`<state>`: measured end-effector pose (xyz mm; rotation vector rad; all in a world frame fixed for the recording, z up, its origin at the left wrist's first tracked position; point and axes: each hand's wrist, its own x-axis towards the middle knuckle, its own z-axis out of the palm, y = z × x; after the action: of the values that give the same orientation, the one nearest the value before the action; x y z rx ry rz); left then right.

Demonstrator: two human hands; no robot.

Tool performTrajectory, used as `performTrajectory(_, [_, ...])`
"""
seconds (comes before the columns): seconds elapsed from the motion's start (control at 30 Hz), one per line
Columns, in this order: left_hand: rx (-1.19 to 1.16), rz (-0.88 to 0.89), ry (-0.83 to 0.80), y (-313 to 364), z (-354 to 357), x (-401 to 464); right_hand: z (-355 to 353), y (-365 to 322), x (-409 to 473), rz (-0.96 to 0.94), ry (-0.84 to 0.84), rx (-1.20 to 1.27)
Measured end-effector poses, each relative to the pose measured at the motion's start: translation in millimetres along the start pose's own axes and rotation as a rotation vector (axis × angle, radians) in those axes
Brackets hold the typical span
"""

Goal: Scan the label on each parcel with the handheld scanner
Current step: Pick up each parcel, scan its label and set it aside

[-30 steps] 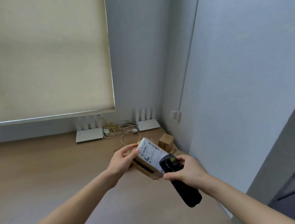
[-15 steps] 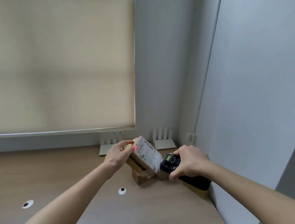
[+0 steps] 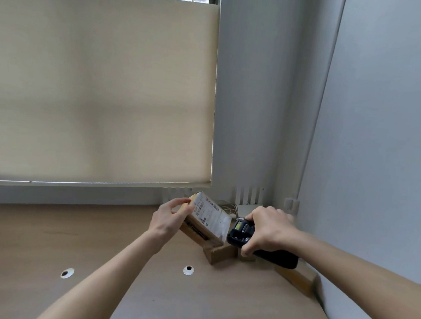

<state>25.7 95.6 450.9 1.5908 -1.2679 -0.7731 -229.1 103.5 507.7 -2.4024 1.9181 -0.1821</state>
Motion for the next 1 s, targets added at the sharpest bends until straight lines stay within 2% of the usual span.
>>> performTrajectory(0.23, [-0.025,-0.02,0.071,-15.5,-36.3,-20.4,2.7,-32.7,1.1,-0.087,-0.01,-0.021])
performTrajectory(0.43, [-0.04,-0.063,0.17,-38.3,-92.3,-45.0,7.6,-90.0,0.5,-0.175,-0.025,-0.02])
performTrajectory(0.57, [-0.138,-0.09,0.243,-56.4,-148.3,-65.0,22.3,-145.1,3.0,-0.226,-0.086,0.124])
performTrajectory(0.7, [-0.371,-0.152,0.345,-83.9,-226.9,-100.6,34.1,-231.1,-1.3,-0.338,-0.231,0.385])
performTrajectory(0.83, [-0.528,-0.226,0.434,-122.8,-327.0,-158.2,50.9,-349.0,-31.9,-0.479,-0.376,0.644])
performTrajectory(1.0, [-0.535,-0.238,0.442,-168.6,-450.3,-254.3,74.9,-516.2,-97.1,-0.644,-0.505,0.801])
